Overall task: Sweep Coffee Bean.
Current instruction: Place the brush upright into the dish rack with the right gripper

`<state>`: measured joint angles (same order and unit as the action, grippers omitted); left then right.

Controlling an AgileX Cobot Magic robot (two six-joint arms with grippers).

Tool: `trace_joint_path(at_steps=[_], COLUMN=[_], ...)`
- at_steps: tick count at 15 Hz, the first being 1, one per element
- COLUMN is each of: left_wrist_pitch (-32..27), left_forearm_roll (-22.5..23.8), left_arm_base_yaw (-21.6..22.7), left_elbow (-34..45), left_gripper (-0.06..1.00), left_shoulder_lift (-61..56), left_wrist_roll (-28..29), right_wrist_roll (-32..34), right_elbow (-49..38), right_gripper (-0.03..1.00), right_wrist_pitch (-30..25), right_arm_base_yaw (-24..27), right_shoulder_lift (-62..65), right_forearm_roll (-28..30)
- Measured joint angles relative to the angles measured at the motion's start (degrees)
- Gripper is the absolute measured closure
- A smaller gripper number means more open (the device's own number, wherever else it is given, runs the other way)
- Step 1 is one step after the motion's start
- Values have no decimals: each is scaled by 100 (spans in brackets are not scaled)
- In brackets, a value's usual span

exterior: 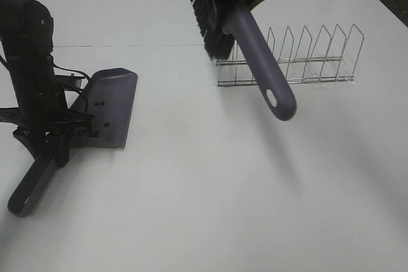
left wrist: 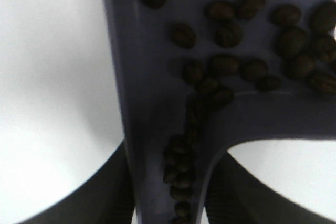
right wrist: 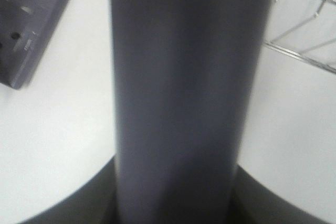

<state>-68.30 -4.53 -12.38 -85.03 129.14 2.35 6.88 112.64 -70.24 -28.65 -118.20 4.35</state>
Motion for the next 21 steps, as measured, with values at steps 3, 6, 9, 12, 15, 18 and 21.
trace_joint_path(at_steps=[3,6,9,12,15,18,21], left_wrist_pitch=[29,264,246,246,246,241,229], left_forearm_roll=[-46,-80,-80,-80,-74,-52,-46], left_arm_base_yaw=[6,6,11,11,11,11,11], left_elbow=[6,34,34,40,40,40,40], left_gripper=[61,61,61,61,61,61,61], left_shoulder_lift=[-52,-321,-808,-825,-825,-825,-825], left_wrist_roll=[63,63,63,63,63,63,46], right_wrist_roll=[166,269,476,567,584,579,567], right_elbow=[-1341,-2521,-3461,-3501,-3501,-3415,-2807], right_gripper=[63,63,63,63,63,63,63], right_wrist_pitch=[0,0,-6,11,17,17,17], right_arm_base_yaw=[17,401,1427,1570,1570,1570,1570], right_shoulder_lift=[733,1037,1020,1014,665,23,-281], right_forearm_roll=[567,493,-132,-23,-69,-321,-344])
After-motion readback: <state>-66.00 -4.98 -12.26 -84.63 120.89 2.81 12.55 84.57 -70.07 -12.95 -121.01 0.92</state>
